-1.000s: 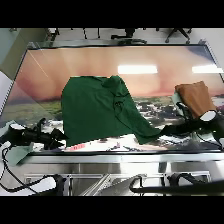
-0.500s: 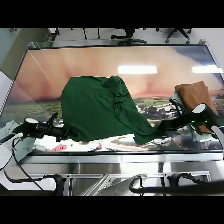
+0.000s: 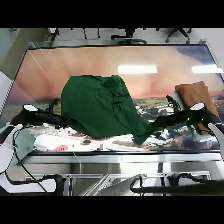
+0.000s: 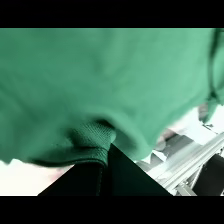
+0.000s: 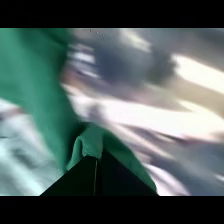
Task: Fold the shirts.
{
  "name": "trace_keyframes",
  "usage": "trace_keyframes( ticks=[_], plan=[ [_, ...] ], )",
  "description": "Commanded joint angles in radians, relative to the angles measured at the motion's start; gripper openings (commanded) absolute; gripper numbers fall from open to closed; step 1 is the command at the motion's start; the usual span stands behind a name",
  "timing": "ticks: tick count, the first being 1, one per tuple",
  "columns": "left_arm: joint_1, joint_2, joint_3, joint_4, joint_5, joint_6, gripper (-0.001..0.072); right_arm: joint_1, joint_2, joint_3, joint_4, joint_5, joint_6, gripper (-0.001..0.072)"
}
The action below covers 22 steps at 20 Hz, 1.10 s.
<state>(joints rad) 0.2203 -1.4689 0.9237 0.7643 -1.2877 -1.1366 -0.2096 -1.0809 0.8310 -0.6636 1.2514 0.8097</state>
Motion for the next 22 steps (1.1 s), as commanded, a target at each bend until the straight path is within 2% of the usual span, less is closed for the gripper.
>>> trace_keyframes(
  ticks=[1, 4, 6, 10, 12, 15, 18, 20, 22],
  plan=[
    [-0.001, 0.126, 0.103, -0.068, -0.095, -0.002, 0.0011, -0.010, 0.074, 0.092, 0.323, 0.163, -0.046, 0.0023],
    [0.039, 0.284, 0.343, -0.315, -0.170, -0.025, 0.0011, -0.072, 0.207, 0.344, 0.636, 0.166, -0.051, 0.0023],
    [0.096, 0.370, 0.598, -0.408, -0.172, -0.076, 0.0011, -0.151, 0.280, 0.554, 0.766, 0.093, -0.051, 0.0023],
    [0.239, 0.451, 1.161, -0.415, -0.057, -0.109, 0.0012, -0.299, 0.393, 0.883, 0.788, -0.147, -0.051, 0.0023],
    [0.351, 0.476, 1.312, -0.417, -0.005, -0.128, 0.0012, -0.351, 0.448, 0.951, 0.784, -0.238, -0.051, 0.0024],
    [0.527, 0.565, 1.241, -0.420, 0.003, -0.114, 0.0012, -0.404, 0.496, 0.977, 0.699, -0.272, -0.054, 0.0023],
    [0.547, 0.603, 1.003, -0.484, 0.010, -0.022, 0.0012, -0.491, 0.459, 0.972, 0.688, -0.164, -0.053, 0.0023],
    [0.430, 0.540, 0.897, -0.518, -0.004, 0.029, 0.0013, -0.536, 0.404, 0.933, 0.742, -0.064, -0.055, 0.0024],
    [0.223, 0.437, 0.823, -0.459, 0.029, 0.076, 0.0013, -0.520, 0.335, 0.860, 0.750, -0.014, -0.082, 0.0023]
  ],
)
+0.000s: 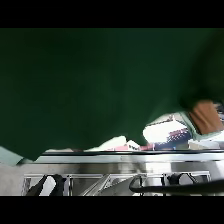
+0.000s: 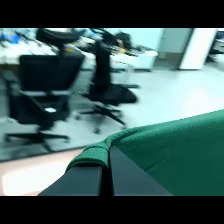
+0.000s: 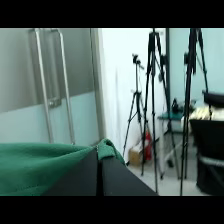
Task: Fold the shirts.
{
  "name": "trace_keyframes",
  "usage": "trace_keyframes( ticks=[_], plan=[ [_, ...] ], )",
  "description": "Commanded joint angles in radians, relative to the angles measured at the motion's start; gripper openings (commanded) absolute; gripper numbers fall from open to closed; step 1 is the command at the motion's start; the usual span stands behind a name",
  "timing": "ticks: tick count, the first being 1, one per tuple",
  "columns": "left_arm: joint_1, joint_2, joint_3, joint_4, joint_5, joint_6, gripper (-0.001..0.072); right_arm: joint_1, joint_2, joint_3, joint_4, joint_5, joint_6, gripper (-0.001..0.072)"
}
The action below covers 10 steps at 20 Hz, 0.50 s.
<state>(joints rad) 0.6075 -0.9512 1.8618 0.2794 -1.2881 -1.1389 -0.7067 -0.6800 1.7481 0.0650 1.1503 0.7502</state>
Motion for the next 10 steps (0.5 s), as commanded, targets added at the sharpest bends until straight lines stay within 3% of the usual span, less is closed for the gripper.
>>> trace_keyframes(
  ticks=[1, 4, 6, 7, 10],
  plan=[
    [-0.266, -0.143, -0.145, 0.095, 0.052, 0.083, 0.0013, 0.023, -0.106, -0.107, 0.012, 0.099, -0.045, 0.0023],
    [-0.467, -0.360, -0.187, 0.307, 0.121, 0.081, 0.0013, 0.307, -0.259, -0.239, -0.235, 0.003, -0.075, 0.0023],
    [-0.509, -0.513, -0.201, 0.403, 0.167, 0.073, 0.0014, 0.479, -0.418, -0.263, -0.508, -0.161, 0.011, 0.0023],
    [-0.508, -0.590, -0.201, 0.427, 0.174, 0.066, 0.0013, 0.519, -0.502, -0.260, -0.560, -0.211, 0.037, 0.0022],
    [-0.477, -0.792, -0.165, 0.421, 0.208, 0.065, 0.0013, 0.541, -0.756, -0.182, -0.473, -0.268, 0.036, 0.0023]
  ],
)
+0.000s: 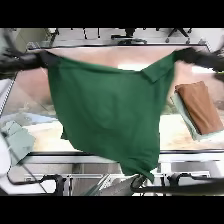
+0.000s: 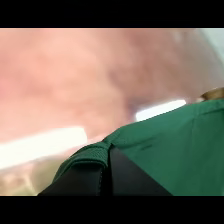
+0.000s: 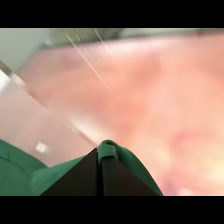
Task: Fold the shirts.
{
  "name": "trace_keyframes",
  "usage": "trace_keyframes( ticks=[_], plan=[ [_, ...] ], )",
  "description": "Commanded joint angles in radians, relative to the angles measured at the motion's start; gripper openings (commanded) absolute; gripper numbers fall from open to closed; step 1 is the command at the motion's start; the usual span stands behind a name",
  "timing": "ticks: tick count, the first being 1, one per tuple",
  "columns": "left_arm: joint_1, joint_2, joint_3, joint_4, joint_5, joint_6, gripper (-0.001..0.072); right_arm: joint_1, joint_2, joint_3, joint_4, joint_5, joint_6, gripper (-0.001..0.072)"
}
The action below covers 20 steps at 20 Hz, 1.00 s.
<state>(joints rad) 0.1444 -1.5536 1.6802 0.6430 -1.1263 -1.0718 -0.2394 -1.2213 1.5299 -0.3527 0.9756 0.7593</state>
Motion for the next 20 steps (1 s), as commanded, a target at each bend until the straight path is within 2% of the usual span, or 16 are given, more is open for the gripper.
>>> trace_keyframes(
  ticks=[1, 4, 7, 8, 9, 10, 12, 16, 18, 20],
  plan=[
    [-0.012, -0.257, 0.053, 0.033, 0.056, -0.001, 0.0014, 0.075, -0.282, 0.085, -0.031, -0.093, 0.028, 0.0023],
    [-0.011, -0.412, 0.179, 0.026, 0.026, -0.003, 0.0015, 0.089, -0.426, 0.229, -0.002, -0.093, 0.057, 0.0023],
    [-0.002, -0.502, 0.300, 0.028, -0.032, -0.047, 0.0033, 0.088, -0.449, 0.257, -0.002, -0.081, 0.085, 0.0036],
    [0.005, -0.514, 0.335, 0.028, -0.057, -0.051, 0.0321, 0.077, -0.441, 0.257, -0.002, -0.050, 0.088, 0.0216],
    [0.014, -0.519, 0.368, 0.029, -0.082, -0.057, 0.0641, 0.061, -0.429, 0.257, -0.003, -0.003, 0.107, 0.0323],
    [0.031, -0.514, 0.386, 0.028, -0.106, -0.057, 0.0668, 0.042, -0.411, 0.257, -0.004, 0.064, 0.130, 0.0323],
    [0.082, -0.479, 0.388, 0.043, -0.150, -0.058, 0.0669, -0.006, -0.371, 0.257, -0.042, 0.203, 0.202, 0.0323],
    [0.217, -0.375, 0.273, 0.203, -0.269, -0.075, 0.0668, -0.104, -0.268, 0.231, -0.191, 0.406, 0.336, 0.0289],
    [0.264, -0.349, 0.184, 0.312, -0.358, -0.101, 0.0668, -0.127, -0.182, 0.132, -0.295, 0.482, 0.379, 0.0274],
    [0.298, -0.346, 0.065, 0.342, -0.444, -0.122, 0.0668, -0.128, -0.054, -0.069, -0.384, 0.494, 0.411, 0.0268]
  ],
)
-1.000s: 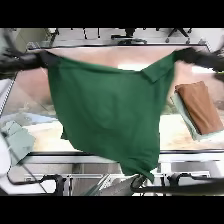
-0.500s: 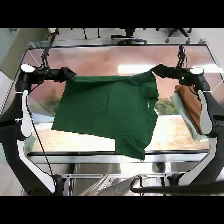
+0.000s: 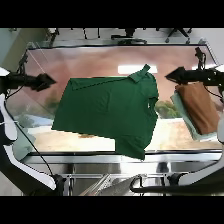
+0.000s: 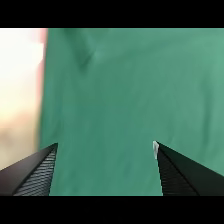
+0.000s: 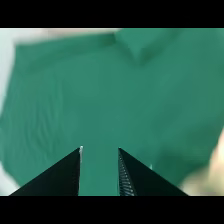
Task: Fold the shirts.
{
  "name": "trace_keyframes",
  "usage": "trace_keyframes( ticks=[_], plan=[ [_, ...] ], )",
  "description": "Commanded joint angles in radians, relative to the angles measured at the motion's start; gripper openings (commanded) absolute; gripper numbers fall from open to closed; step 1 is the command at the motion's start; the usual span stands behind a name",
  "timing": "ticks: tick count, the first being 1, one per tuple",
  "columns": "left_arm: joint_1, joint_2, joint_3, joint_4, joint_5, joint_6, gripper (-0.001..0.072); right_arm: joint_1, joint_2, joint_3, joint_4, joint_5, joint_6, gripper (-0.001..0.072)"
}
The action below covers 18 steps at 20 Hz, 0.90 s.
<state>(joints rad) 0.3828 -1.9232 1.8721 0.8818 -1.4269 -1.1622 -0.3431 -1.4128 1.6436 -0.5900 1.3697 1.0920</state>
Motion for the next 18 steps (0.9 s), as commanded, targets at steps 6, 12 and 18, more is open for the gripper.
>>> trace_keyframes(
  ticks=[6, 12, 18],
  plan=[
    [0.083, 0.024, -0.376, 0.195, -0.187, -0.070, 0.0668, -0.026, 0.534, -0.746, -0.353, -0.060, 0.188, 0.0438],
    [0.009, 0.024, -0.434, 0.192, -0.106, -0.084, 0.0667, -0.001, 0.623, -1.047, -0.309, -0.117, 0.204, 0.0565],
    [-0.080, 0.024, -0.433, 0.199, -0.100, -0.066, 0.0013, 0.177, 0.525, -1.152, -0.261, -0.324, 0.188, 0.0565]
  ],
)
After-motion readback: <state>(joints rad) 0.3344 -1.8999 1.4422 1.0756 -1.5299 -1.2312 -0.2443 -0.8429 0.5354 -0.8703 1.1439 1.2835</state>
